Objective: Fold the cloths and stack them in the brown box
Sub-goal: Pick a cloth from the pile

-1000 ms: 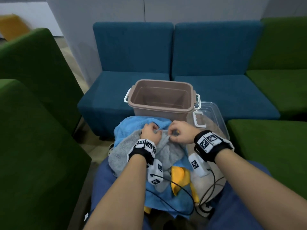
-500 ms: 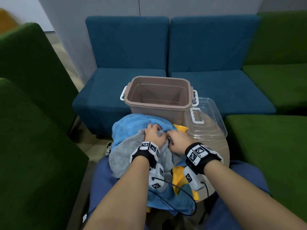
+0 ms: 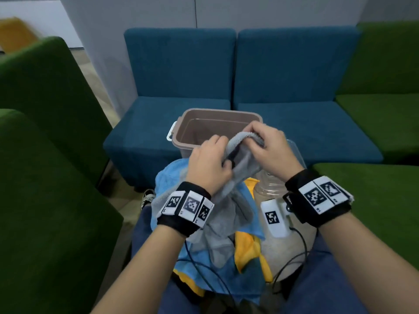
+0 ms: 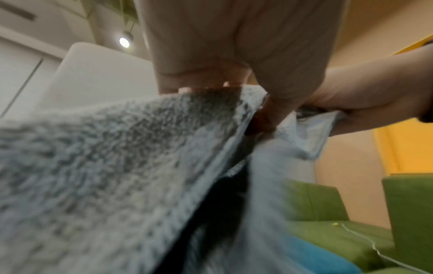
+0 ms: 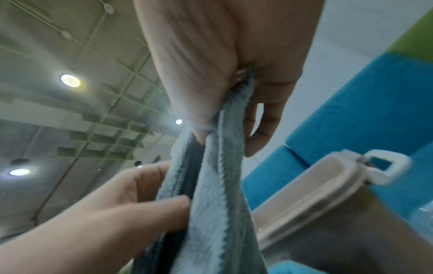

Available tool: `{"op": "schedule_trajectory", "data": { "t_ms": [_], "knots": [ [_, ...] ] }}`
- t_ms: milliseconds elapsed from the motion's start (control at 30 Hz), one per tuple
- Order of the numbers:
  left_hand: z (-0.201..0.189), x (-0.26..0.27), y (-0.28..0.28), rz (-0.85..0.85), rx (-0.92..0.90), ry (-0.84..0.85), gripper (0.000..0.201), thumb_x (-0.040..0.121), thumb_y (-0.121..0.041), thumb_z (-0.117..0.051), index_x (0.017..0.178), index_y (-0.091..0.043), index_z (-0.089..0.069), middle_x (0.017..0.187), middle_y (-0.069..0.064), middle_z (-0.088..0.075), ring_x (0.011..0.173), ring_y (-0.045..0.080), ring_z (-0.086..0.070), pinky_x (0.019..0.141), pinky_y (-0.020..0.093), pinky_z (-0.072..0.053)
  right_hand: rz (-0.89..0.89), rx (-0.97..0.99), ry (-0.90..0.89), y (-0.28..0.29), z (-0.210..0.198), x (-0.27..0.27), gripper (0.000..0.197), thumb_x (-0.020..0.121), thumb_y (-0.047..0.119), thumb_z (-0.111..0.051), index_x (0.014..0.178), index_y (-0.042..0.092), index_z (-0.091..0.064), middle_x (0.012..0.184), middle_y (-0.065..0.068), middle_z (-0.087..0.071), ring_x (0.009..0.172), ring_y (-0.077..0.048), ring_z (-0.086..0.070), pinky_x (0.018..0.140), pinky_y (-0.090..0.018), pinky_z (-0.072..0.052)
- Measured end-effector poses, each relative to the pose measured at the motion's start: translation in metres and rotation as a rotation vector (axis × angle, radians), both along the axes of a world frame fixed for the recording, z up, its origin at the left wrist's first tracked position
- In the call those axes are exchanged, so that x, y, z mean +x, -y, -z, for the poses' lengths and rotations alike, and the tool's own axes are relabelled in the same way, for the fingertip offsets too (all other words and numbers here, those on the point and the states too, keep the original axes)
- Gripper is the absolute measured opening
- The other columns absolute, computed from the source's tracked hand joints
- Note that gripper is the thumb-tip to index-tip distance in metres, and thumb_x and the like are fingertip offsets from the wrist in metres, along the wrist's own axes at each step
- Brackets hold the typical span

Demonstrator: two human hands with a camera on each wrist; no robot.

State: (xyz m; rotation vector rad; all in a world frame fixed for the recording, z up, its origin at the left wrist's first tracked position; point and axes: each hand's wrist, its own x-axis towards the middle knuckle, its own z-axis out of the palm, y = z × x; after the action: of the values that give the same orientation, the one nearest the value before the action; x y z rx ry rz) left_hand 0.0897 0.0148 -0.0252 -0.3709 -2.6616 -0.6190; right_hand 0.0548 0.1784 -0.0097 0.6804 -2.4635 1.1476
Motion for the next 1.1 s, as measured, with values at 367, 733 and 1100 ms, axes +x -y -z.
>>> {"op": "schedule_trajectory", "data": {
  "t_ms": [367, 733, 1100],
  "knots": [
    [-0.057, -0.011, 0.065, -0.208, 0.323, -0.127, 0.016, 0.066, -0.005, -0.044, 0.075, -0.017, -0.048, 0.068, -0.003, -0.053, 0.072, 0.032, -0.053, 0.065, 0.040, -0.046, 0.294, 0.025, -0.185, -0.048, -0.038, -0.030, 0.020, 0.082, -0.002, -0.056, 0.090, 0.010, -0.071, 0.086, -0.006, -0.066, 0.080, -0.019, -0.059, 0.074, -0.022, -0.039],
    [-0.075, -0.028, 0.108, -0.309, 0.448, -0.105, 0.020, 0.079, 0.000, -0.037, 0.070, -0.003, -0.055, 0.067, 0.011, -0.054, 0.074, 0.031, -0.050, 0.067, 0.033, -0.038, 0.492, -0.015, -0.230, -0.065, -0.058, -0.044, 0.011, 0.087, 0.014, -0.065, 0.092, 0.008, -0.073, 0.089, -0.010, -0.064, 0.083, -0.023, -0.059, 0.074, -0.019, -0.033],
    [-0.122, -0.063, 0.107, -0.392, 0.632, -0.287, 0.023, 0.091, -0.003, -0.042, 0.072, -0.005, -0.053, 0.062, -0.008, -0.045, 0.072, 0.017, -0.045, 0.058, 0.020, -0.030, 0.589, -0.121, -0.375, -0.074, -0.113, -0.068, 0.015, 0.087, 0.016, -0.064, 0.094, 0.006, -0.073, 0.094, -0.017, -0.066, 0.083, -0.023, -0.060, 0.072, -0.014, -0.031]
  ]
}}
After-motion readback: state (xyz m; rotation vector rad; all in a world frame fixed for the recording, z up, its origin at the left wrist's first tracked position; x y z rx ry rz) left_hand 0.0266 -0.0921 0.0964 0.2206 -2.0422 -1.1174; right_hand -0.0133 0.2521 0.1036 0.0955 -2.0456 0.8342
